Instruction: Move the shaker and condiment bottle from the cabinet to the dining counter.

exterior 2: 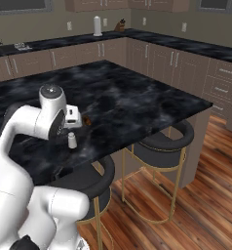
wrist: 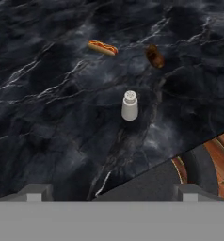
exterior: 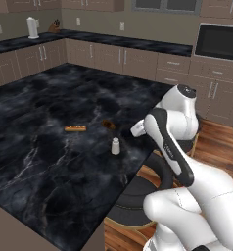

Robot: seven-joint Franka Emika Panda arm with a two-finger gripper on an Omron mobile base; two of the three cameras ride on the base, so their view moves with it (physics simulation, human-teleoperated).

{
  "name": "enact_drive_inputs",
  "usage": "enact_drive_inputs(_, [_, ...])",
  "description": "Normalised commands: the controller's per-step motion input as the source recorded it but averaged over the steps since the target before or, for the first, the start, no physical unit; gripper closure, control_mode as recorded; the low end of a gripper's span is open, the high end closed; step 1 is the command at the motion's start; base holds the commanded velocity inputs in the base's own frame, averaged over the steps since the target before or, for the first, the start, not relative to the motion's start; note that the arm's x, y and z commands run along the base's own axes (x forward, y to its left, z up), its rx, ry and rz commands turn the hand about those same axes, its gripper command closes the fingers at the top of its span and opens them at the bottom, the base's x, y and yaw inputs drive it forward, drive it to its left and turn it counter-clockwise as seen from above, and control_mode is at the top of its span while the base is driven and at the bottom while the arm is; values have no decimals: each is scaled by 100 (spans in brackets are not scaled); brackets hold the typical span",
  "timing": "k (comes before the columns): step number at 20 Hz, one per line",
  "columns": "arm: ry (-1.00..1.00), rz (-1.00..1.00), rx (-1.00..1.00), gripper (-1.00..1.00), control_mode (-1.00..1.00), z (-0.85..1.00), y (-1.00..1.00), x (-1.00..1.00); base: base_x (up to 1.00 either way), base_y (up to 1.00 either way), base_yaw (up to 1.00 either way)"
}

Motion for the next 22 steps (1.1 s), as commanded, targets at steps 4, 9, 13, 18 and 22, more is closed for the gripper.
enact_drive_inputs(4, [0, -11, 0, -100, -100, 24, 0, -60, 0, 0, 0])
enact_drive_inputs(9, [0, -7, 0, -100, -100, 13, 0, -34, 0, 0, 0])
enact_drive_inputs(13, [0, 0, 0, -100, -100, 0, 0, 0, 0, 0, 0])
enact_drive_inputs(18, [0, 0, 0, -100, -100, 0, 0, 0, 0, 0, 0])
enact_drive_inputs(22, [0, 0, 0, -100, -100, 0, 0, 0, 0, 0, 0])
